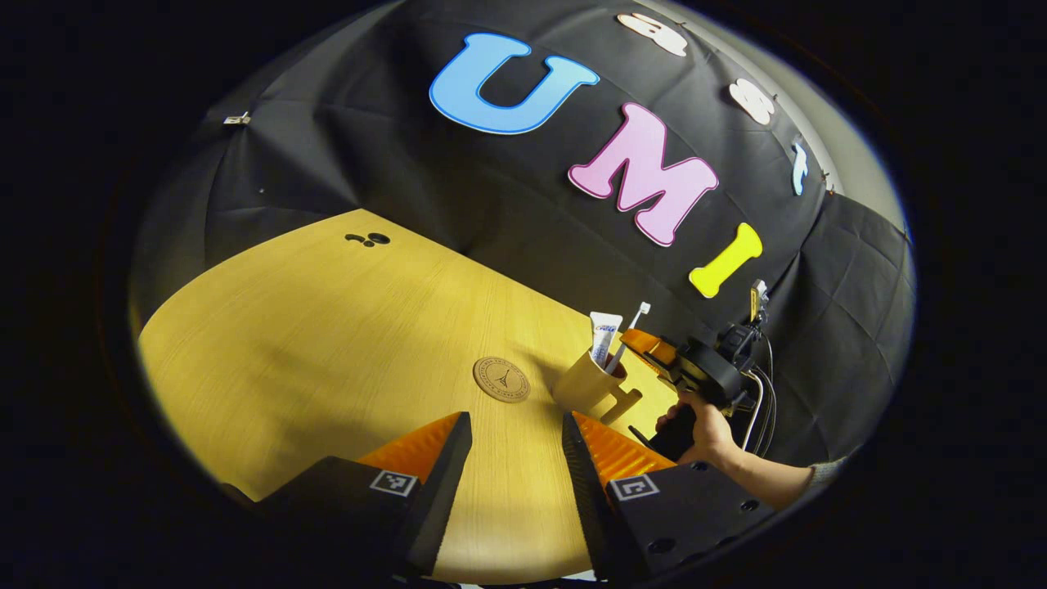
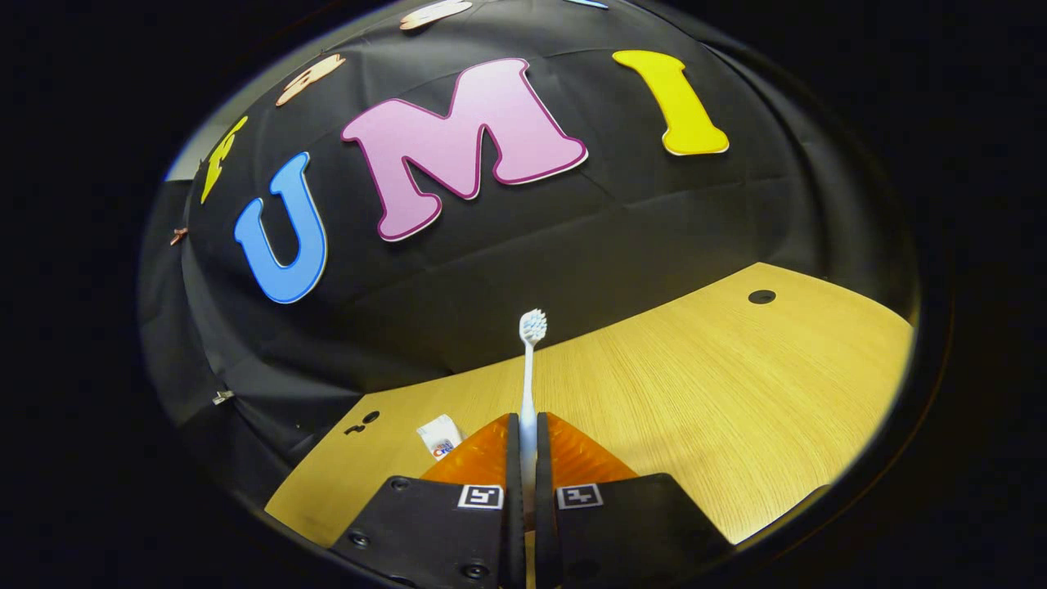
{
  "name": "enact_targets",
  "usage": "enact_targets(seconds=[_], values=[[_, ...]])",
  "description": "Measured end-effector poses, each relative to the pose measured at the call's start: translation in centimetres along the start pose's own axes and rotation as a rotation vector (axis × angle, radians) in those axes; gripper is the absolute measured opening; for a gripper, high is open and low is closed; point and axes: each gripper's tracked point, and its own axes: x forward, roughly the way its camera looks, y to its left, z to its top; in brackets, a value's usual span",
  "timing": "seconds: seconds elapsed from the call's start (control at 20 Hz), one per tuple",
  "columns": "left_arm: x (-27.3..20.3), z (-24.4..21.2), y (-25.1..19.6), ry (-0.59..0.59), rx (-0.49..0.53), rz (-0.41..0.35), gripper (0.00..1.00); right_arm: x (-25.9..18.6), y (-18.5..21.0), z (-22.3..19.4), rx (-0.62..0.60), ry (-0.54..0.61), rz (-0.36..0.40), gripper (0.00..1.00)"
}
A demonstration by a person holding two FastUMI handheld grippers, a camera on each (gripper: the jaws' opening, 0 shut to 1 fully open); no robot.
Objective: Put the toothbrush and toothpaste on the desktop into the cup, then pick up the cup and place it on the coaster on the desktop.
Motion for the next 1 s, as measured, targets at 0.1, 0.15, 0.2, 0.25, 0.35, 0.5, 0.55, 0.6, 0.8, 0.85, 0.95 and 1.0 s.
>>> enact_targets(seconds=[0.1,0.15,0.2,0.25,0.35,0.5,0.55,0.6,0.8,0.85,0.95,1.0], values=[[0.1,0.1,0.0,-0.001,-0.007,0.003,0.71,0.0,-0.4,-0.2,-0.001,0.008,-0.010,0.04],[0.2,0.2,-0.1,-0.001,-0.009,0.002,0.80,0.0,-0.6,-0.3,-0.003,0.014,-0.014,0.11],[0.2,0.2,-0.1,-0.001,-0.009,0.003,0.71,0.0,-0.9,-0.4,-0.003,0.020,-0.016,0.11],[0.4,0.3,-0.1,-0.001,-0.007,0.003,0.71,-0.1,-0.8,-0.5,-0.001,0.028,-0.011,0.13],[0.5,0.4,-0.3,-0.003,-0.004,0.000,0.80,-0.1,-1.2,-0.9,-0.008,0.041,-0.011,0.13],[0.8,0.3,-0.5,0.000,-0.003,-0.002,0.80,-0.2,-1.7,-2.4,-0.012,0.095,-0.017,0.18],[0.8,0.2,-0.6,0.002,-0.002,-0.002,0.80,-0.3,-1.8,-3.0,-0.011,0.110,-0.014,0.13],[0.8,0.1,-0.7,0.004,0.000,-0.003,0.80,-0.5,-1.8,-3.5,-0.013,0.125,-0.009,0.17],[0.9,-0.4,-0.8,0.015,0.004,-0.003,0.80,-0.5,-1.8,-3.8,-0.004,0.132,0.007,0.30],[0.9,-0.4,-0.8,0.016,0.003,-0.002,0.71,-0.7,-2.0,-3.9,-0.005,0.138,0.003,0.30],[0.8,-0.5,-1.0,0.016,0.002,-0.004,0.71,-1.4,-2.1,-3.5,-0.012,0.134,0.011,0.30],[0.9,-0.5,-1.1,0.014,0.002,-0.006,0.80,-1.8,-1.9,-3.0,-0.011,0.126,0.022,0.30]])
